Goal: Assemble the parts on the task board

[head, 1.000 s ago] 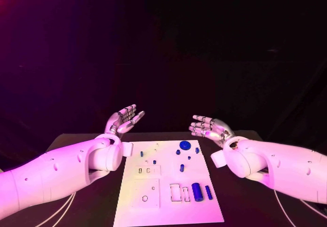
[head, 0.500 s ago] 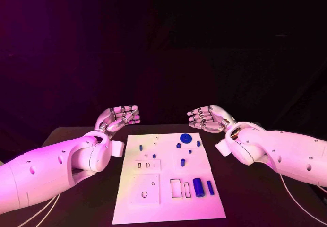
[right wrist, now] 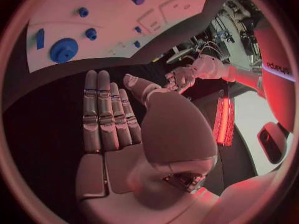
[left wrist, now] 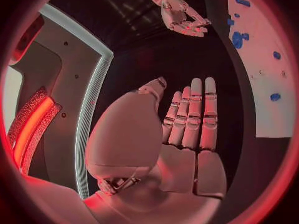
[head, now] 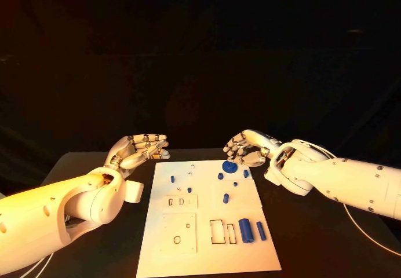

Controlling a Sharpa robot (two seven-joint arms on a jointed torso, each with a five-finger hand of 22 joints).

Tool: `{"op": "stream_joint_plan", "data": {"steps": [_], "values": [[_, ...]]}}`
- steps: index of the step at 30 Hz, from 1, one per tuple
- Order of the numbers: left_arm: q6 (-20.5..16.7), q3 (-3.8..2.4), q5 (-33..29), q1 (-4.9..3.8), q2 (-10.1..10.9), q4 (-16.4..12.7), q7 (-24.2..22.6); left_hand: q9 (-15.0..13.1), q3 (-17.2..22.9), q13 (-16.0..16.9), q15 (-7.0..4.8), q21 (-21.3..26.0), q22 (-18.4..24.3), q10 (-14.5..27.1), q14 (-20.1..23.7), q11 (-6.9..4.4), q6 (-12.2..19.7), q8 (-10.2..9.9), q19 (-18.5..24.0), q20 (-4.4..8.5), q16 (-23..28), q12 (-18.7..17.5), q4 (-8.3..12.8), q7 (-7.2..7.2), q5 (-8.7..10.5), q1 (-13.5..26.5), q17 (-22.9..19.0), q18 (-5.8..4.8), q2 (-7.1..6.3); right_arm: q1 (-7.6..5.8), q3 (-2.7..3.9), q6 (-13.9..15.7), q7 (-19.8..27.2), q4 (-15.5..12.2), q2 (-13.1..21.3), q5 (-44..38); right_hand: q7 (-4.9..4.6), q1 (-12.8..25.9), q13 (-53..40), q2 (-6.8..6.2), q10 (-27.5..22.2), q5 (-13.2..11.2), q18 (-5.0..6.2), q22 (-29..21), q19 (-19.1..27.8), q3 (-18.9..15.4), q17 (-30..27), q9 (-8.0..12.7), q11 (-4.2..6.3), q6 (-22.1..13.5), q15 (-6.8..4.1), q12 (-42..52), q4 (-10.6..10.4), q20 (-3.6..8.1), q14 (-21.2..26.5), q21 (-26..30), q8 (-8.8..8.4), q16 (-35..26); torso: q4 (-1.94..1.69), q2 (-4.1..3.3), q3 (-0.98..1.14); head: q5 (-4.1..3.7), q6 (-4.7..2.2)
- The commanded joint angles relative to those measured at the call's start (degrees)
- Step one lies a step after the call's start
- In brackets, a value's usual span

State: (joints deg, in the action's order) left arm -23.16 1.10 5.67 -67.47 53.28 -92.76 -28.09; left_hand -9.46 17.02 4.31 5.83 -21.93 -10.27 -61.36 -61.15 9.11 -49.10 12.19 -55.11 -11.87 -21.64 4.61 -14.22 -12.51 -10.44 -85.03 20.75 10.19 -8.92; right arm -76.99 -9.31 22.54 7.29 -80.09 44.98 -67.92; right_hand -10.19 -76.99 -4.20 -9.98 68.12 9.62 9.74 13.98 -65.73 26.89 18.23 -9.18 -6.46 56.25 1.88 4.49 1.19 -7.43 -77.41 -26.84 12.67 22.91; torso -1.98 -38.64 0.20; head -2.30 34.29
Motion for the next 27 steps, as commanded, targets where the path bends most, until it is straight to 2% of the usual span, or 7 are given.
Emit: {"op": "stream_joint_plan", "data": {"steps": [1,3,7,9,12,18,27], "values": [[4.1,-0.13,1.1,-0.13,0.9,-2.2,0.1,-0.2,0.3,0.0,0.11,-1.6,-0.9,-0.3,1.3,0.0,-0.2,0.3,-1.0,0.23,-0.5,-0.6,0.1,0.21,0.2,0.1,1.1,0.19,-0.7,-0.22,0.02,-5.1,-6.7,0.1,-0.4,-15.7,1.36,0.1,-0.5,-1.94,3.9,-0.4,0.6,4.5,-4.3,-0.2,7.7,-1.0,1.82,2.1,-1.95,-0.6,-1.2,2.52,-6.7,-7.2,0.37,8.5,-0.78,-1.33,0.04,-0.29,-0.47],[5.0,-0.21,1.1,-0.13,1.6,-3.6,0.0,-0.3,0.4,0.0,0.19,-2.5,-1.4,-0.2,2.3,0.03,0.0,0.3,-1.2,0.35,-0.4,-0.8,0.1,0.21,0.21,0.1,1.5,0.12,-0.72,-0.32,0.03,-5.8,-8.0,0.3,-0.8,-18.5,1.64,0.2,-0.8,-2.69,4.3,0.0,0.48,7.1,-5.3,0.5,11.5,-1.5,2.13,2.4,-2.21,-0.8,-2.0,2.78,-7.8,-10.2,0.28,13.3,-1.03,-1.87,0.06,-0.4,-0.62],[5.9,-0.47,0.8,-0.13,2.5,-5.5,0.0,-0.7,0.4,0.0,-0.26,-6.3,-3.7,-0.4,1.6,-0.22,0.0,0.5,-2.4,1.0,-2.4,-0.8,0.2,0.38,0.23,0.2,3.9,0.13,-0.93,-0.41,0.03,-6.4,-9.6,0.9,-1.6,-22.2,1.67,0.4,-1.2,-4.42,4.3,0.3,-2.25,29.4,-10.4,2.1,27.2,-2.9,2.11,2.1,-2.13,-0.7,-3.8,3.02,-7.8,-28.8,-0.07,30.4,-1.34,-2.58,0.08,-0.72,-0.68],[6.1,-0.55,0.8,-0.13,2.7,-6.0,0.0,-0.8,0.4,0.0,-0.49,-8.5,-5.0,-0.4,1.4,-0.31,0.1,0.6,-2.6,1.31,-3.9,-0.8,0.3,0.46,0.21,0.2,5.3,0.06,-0.97,-0.43,0.03,-6.5,-10.0,1.2,-1.9,-23.0,1.68,0.4,-1.2,-4.65,4.0,0.5,-2.68,32.0,-11.0,2.3,29.8,-3.0,2.15,1.8,-2.19,-0.8,-4.0,2.89,-8.1,-30.9,-0.23,33.1,-1.43,-2.81,0.1,-0.81,-0.64],[6.4,-0.7,0.7,-0.13,3.0,-6.7,0.1,-1.1,0.7,0.0,-0.68,-12.0,-7.3,-0.6,2.1,-0.43,0.1,0.7,-2.0,1.65,-6.0,-0.8,0.3,0.53,0.2,0.2,7.4,0.02,-1.01,-0.44,0.03,-6.9,-10.6,1.5,-2.4,-24.2,1.74,0.3,-1.1,-5.53,2.9,0.4,-4.59,46.4,-14.3,3.0,42.6,-4.2,1.95,1.1,-1.88,-0.8,-5.1,2.66,-9.1,-42.3,-0.5,46.1,-1.68,-3.19,0.13,-1.02,-0.62],[6.6,-0.87,0.4,-0.14,3.5,-7.4,0.1,-1.3,0.9,-0.1,-0.72,-14.0,-8.7,-0.6,2.6,-0.44,0.2,0.7,-1.1,1.69,-7.1,-0.8,0.2,0.53,0.2,0.3,8.5,0.03,-1.05,-0.38,0.02,-7.5,-11.5,2.5,-3.4,-25.6,1.65,0.1,-0.5,-5.97,0.8,0.3,-5.37,52.4,-15.4,3.0,47.3,-5.1,1.49,0.3,-1.54,-0.9,-5.7,2.23,-9.1,-46.9,-0.74,51.1,-1.89,-3.66,0.19,-1.3,-0.62],[7.0,-1.0,0.3,-0.15,3.7,-7.9,0.3,-1.5,1.1,-0.1,-0.75,-15.7,-9.8,-0.5,2.8,-0.44,0.3,0.7,-0.6,1.7,-7.8,-0.9,0.2,0.53,0.2,0.4,9.2,0.06,-1.05,-0.2,-0.01,-8.4,-12.3,3.9,-4.7,-26.5,1.73,0.1,-0.3,-5.97,-0.1,0.2,-5.74,55.1,-16.0,2.6,49.3,-5.6,1.45,-0.1,-1.51,-0.9,-6.0,1.99,-9.3,-48.9,-0.85,53.1,-2.17,-4.22,0.2,-1.43,-0.58]]}}
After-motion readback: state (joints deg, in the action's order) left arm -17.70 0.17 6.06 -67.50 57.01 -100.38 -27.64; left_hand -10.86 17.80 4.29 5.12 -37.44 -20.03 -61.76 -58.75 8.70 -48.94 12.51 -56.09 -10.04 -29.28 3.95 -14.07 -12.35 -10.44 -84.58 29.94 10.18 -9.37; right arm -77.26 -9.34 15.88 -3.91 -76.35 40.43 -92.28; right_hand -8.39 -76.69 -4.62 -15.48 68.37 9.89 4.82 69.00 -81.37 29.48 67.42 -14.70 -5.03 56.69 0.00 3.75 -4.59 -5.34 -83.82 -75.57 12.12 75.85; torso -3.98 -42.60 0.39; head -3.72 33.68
